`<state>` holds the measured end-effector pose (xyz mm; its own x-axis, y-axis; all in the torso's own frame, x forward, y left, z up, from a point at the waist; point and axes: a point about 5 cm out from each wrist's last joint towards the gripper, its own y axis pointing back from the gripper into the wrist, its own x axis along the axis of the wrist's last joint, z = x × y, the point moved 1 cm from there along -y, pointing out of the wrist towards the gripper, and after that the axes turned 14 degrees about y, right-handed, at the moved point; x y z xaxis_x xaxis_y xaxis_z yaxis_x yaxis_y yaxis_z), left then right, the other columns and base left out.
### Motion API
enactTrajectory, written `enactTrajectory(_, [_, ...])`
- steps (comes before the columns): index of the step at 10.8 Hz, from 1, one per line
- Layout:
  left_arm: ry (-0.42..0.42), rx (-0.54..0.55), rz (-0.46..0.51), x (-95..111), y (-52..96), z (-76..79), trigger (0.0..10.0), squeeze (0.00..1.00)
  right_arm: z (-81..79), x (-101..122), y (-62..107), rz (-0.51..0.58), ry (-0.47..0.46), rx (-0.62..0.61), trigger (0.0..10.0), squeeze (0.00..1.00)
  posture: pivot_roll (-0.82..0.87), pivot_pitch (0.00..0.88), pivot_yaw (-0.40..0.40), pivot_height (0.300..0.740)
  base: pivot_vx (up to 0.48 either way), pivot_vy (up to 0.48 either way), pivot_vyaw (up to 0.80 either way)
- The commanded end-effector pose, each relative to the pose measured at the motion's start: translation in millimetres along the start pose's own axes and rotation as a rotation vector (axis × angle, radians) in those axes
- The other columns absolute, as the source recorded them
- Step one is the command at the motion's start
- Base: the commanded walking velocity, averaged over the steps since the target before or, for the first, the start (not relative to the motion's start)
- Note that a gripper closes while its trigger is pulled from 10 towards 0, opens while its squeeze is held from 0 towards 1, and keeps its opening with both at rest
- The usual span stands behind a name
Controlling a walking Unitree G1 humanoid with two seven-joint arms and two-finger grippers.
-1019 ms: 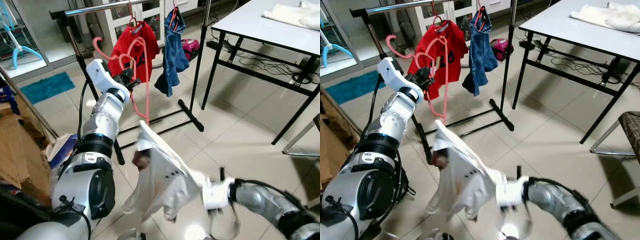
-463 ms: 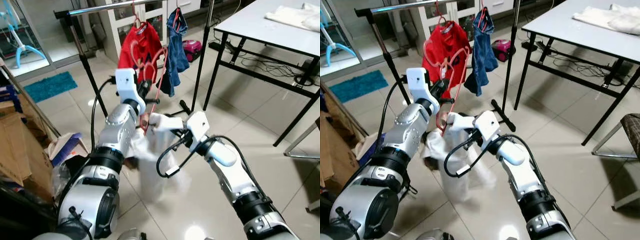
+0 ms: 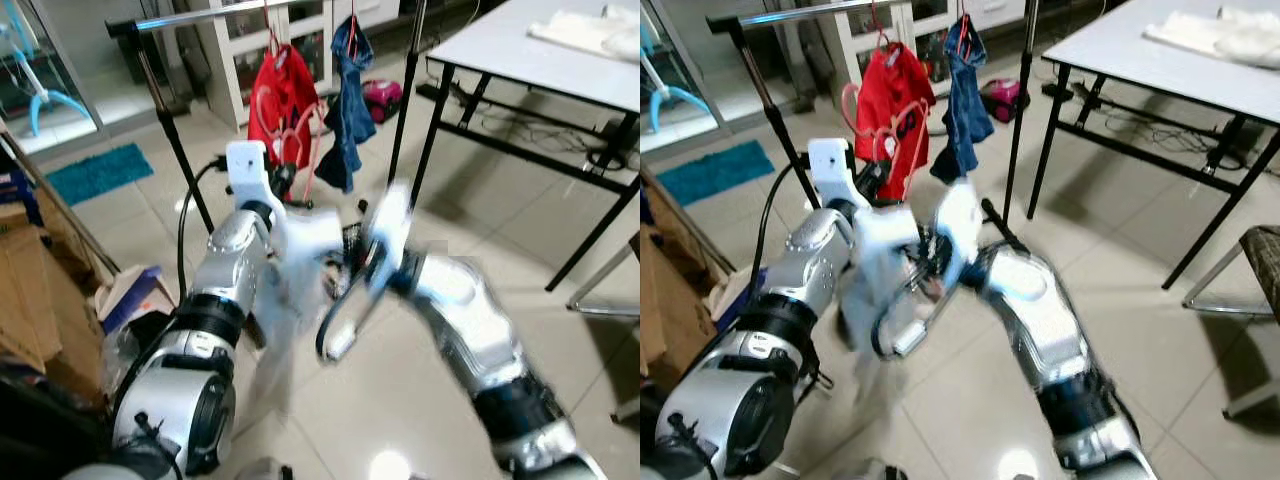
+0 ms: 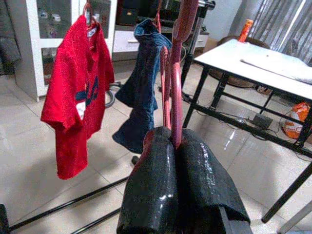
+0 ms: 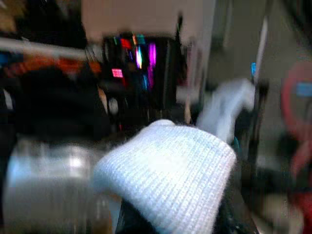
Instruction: Hang hanger
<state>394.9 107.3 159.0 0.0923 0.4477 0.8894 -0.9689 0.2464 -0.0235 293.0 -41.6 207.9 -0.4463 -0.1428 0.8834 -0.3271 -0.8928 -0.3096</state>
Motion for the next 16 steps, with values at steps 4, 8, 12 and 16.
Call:
enactTrajectory(4, [-0.024,0.033,0.011,2.9,-0.8,-5.3,10.0,0.0,71.1,126.4,-9.0,0.433,0.041,-0.252,0.0,0.0,-0.03,0.0,0.079,0.74,0.0,0.0,0.0])
enactTrajectory(8, [-0.038,0.062,0.035,7.1,0.8,-11.8,10.0,0.0,1.3,87.8,20.8,0.199,-0.171,0.199,0.0,0.0,-0.03,0.0,0.069,0.74,0.0,0.0,0.0])
enactTrajectory(12, [-0.035,0.065,0.052,10.8,-0.7,-11.0,10.0,0.0,-28.4,44.8,53.8,-0.05,-0.275,0.273,0.0,0.0,-0.04,0.0,0.073,0.74,0.0,0.0,0.0])
enactTrajectory(16, [-0.039,0.051,0.05,8.2,-0.8,-7.7,10.0,0.0,-29.8,6.1,79.8,-0.238,-0.272,0.214,0.0,0.0,-0.04,0.0,0.075,0.74,0.0,0.0,0.0])
